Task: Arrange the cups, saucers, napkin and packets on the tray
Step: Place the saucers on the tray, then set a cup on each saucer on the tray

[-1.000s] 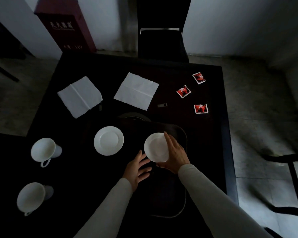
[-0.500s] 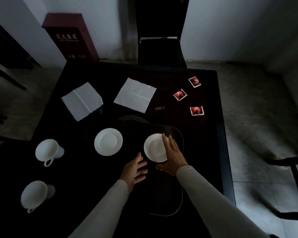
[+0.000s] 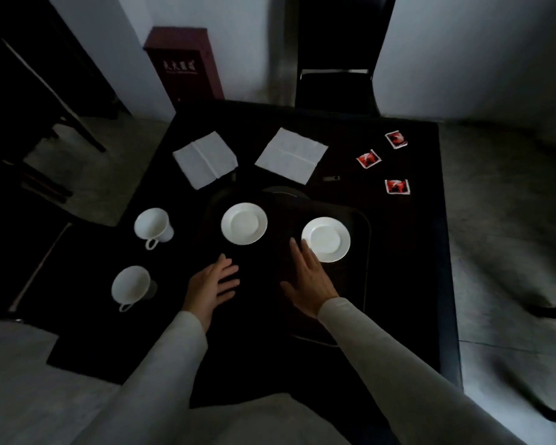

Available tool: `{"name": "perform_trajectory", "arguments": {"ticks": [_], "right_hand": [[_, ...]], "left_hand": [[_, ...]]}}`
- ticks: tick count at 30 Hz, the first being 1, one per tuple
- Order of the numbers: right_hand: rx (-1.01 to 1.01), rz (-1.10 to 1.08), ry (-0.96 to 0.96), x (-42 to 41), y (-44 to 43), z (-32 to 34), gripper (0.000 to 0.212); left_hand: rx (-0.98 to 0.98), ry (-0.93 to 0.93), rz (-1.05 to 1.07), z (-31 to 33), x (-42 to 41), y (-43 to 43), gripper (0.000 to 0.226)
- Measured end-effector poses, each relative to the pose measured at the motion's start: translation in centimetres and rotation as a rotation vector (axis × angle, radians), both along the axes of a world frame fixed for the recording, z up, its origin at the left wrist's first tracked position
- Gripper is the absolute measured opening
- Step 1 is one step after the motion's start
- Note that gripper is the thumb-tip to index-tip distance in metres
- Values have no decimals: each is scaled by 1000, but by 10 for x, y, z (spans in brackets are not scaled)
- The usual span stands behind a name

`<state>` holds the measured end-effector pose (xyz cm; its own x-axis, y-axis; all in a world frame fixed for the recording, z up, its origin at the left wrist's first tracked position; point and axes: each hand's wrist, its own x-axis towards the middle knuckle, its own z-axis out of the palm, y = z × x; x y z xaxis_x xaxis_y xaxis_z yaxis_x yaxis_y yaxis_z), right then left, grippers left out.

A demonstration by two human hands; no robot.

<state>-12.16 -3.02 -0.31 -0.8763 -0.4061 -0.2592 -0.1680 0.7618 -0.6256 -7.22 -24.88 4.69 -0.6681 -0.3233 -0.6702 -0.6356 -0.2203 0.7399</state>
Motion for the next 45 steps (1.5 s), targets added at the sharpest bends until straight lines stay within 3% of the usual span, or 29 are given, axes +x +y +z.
{"name": "perform_trajectory", "arguments": {"ticks": [7,11,18,23,30,33,37,45], "right_hand": [[-50,93,-20,45,-98,4,89],[-66,105,-49,61,-165,6,88],[-65,97,-114,86,-268,6,85],[-143,-217,-325,102,-323,0,69],[-330,-615,-536,110,-356,-7,51],[-397,-677,-588,110,-357,-9,44],[-466,-686,-603,110,-359,-12,43],[-703,-738,-622,104,-350,-7,36]], "left_hand": [[-97,84,160,5,28,-119,31],[-195,158,269,0,43,-188,15],[-261,123,244,-26,63,-263,15],[-66,-53,107,-49,64,-280,43],[155,-110,25,-53,59,-281,39],[160,-123,-6,-55,53,-282,41],[144,-143,-61,-56,47,-280,24],[30,-41,-88,-64,49,-274,29]]}}
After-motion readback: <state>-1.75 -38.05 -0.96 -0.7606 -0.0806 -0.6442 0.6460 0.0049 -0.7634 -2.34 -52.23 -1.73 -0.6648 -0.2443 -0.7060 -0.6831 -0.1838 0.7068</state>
